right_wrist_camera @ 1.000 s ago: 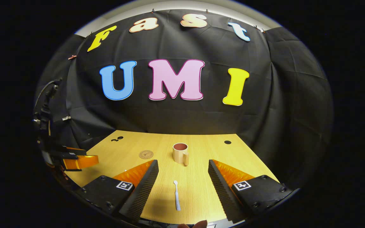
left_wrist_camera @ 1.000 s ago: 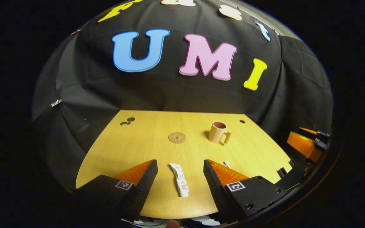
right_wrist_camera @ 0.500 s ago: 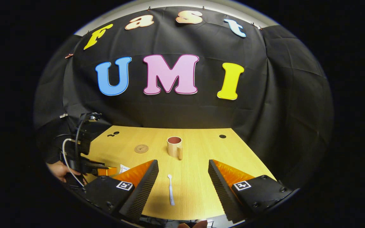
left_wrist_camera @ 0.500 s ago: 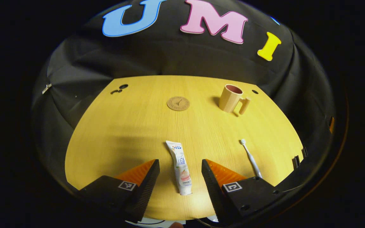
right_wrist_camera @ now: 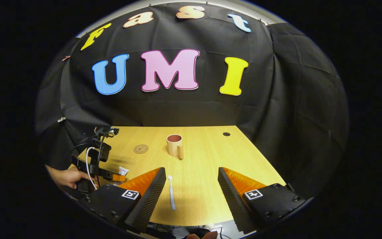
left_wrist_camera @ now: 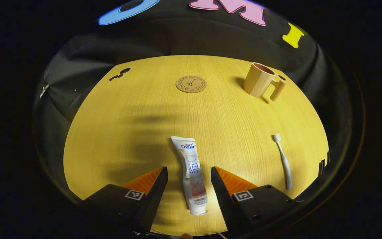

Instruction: Put the toothbrush and toothpaste on the desktop into the cup, then pick up the cup and place it on the coaster on the desktop.

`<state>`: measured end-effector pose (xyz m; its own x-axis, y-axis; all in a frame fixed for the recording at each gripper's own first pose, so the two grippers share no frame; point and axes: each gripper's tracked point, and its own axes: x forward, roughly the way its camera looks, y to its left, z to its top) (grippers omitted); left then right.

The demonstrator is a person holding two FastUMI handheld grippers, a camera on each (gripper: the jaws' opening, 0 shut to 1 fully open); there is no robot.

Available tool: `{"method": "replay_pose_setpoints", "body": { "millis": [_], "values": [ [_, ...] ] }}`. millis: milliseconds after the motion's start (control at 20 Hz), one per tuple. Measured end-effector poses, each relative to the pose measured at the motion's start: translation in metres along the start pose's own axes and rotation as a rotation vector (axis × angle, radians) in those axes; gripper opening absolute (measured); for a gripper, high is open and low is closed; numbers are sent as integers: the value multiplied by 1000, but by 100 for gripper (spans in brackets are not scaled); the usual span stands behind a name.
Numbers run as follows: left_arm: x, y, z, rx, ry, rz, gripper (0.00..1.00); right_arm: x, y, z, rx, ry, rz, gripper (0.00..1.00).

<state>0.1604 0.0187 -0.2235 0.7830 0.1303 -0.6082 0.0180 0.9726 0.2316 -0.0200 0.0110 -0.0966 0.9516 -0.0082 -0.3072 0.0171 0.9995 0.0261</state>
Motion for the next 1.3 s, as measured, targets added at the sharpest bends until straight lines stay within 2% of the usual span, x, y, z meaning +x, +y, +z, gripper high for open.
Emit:
{"method": "replay_pose_setpoints", "body": {
  "millis": [300, 500, 700, 850, 900, 1000, 1050, 1100, 1150, 1200, 1300],
  "values": [
    [16, 3, -19, 19, 67, 21, 81, 20, 15, -24, 4, 104, 45, 98],
    [18, 2, -19, 14, 67, 10, 80, 41, 23, -52, -25, 212, 81, 98],
    [21, -1, -17, 25, 91, 8, 80, 67, 41, -93, -45, 368, 123, 98],
    [20, -5, -18, 28, 107, 4, 68, 91, 45, -112, -67, 444, 128, 98],
    [21, -5, -18, 28, 106, 5, 58, 97, 47, -118, -75, 464, 130, 97],
    [21, -5, -18, 36, 110, -2, 47, 109, 50, -132, -96, 511, 132, 96],
    [19, -4, -18, 45, 114, -12, 47, 115, 51, -136, -107, 535, 129, 95],
    [19, -4, -18, 52, 116, -24, 44, 120, 52, -141, -112, 557, 128, 87],
    [19, -5, -18, 57, 115, -34, 46, 127, 53, -149, -116, 577, 129, 83],
    [19, -5, -17, 60, 112, -42, 40, 131, 54, -154, -120, 598, 129, 81],
    [17, -3, -19, 45, 108, -54, 36, 140, 57, -167, -139, 643, 137, 79]
  ]
}}
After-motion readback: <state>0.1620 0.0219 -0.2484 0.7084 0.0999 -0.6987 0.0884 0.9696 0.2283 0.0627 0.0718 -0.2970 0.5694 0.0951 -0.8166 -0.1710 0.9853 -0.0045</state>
